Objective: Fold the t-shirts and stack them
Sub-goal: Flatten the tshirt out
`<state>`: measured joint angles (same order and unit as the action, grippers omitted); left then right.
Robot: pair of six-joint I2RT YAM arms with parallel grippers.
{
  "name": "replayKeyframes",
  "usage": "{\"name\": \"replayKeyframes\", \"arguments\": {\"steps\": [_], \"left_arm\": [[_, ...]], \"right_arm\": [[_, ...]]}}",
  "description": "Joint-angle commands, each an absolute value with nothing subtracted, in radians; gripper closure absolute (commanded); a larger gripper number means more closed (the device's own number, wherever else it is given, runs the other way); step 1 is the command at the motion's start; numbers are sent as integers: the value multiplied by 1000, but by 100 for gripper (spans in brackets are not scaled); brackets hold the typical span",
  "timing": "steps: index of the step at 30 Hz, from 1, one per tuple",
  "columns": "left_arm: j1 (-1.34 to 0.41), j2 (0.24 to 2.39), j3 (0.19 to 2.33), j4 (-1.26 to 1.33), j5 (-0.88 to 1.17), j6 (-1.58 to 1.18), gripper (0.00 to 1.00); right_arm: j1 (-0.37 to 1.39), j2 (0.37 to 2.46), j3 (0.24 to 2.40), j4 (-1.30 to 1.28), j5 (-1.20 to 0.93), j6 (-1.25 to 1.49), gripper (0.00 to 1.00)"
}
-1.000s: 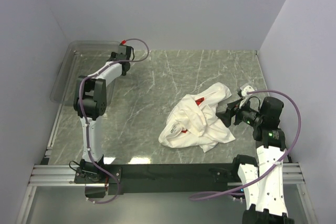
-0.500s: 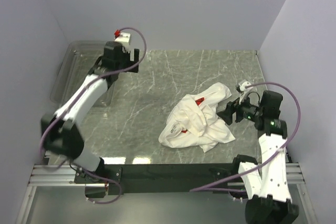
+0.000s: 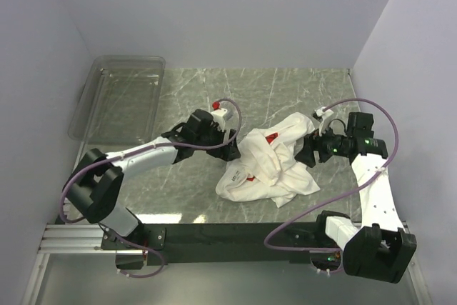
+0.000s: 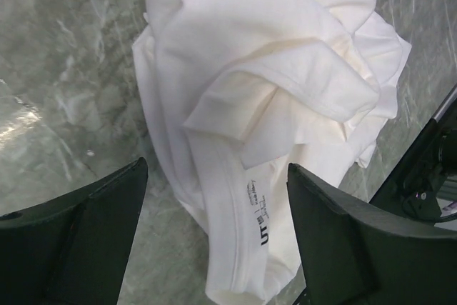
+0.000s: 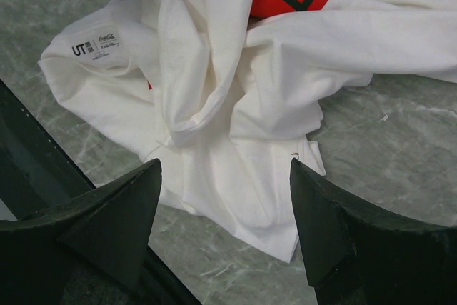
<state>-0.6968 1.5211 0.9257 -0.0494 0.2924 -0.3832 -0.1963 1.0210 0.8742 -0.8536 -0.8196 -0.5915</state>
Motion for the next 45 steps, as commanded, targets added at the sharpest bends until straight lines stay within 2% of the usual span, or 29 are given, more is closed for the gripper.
{"name": "replayKeyframes", "arguments": {"steps": [1, 18, 21, 25, 30, 36, 38, 39, 41, 45], "left_arm": [[-736, 1543, 949, 61, 293, -452, 16], [-784, 1700, 1068, -29, 157, -417, 24], [-785, 1736, 1112, -54, 166, -390, 27], [-785, 1782, 1170, -95, 195, -351, 35], [-785, 1796, 1189, -112, 218, -299, 36], [-785, 1873, 1238, -137, 282, -275, 43], [-787, 1881, 1246, -135, 288, -273, 53], [-787, 1885, 1256, -137, 285, -273, 69], [-787, 1879, 1261, -146, 270, -275, 82], [-787, 1795, 1232, -156, 198, -285, 87]], "right_arm": [[-172, 1018, 870, -804, -812, -552, 21], [-147, 1039, 870, -776, -810, -531, 22], [-147, 1038, 868, -775, -810, -532, 22], [-147, 1039, 867, -773, -807, -535, 22], [-149, 1046, 867, -769, -804, -538, 22], [-147, 1055, 867, -767, -804, -541, 22], [-147, 1054, 865, -765, -802, -543, 22], [-147, 1054, 865, -765, -802, -545, 22], [-147, 1054, 865, -769, -796, -549, 22], [-147, 1057, 858, -765, -776, -558, 22]]}}
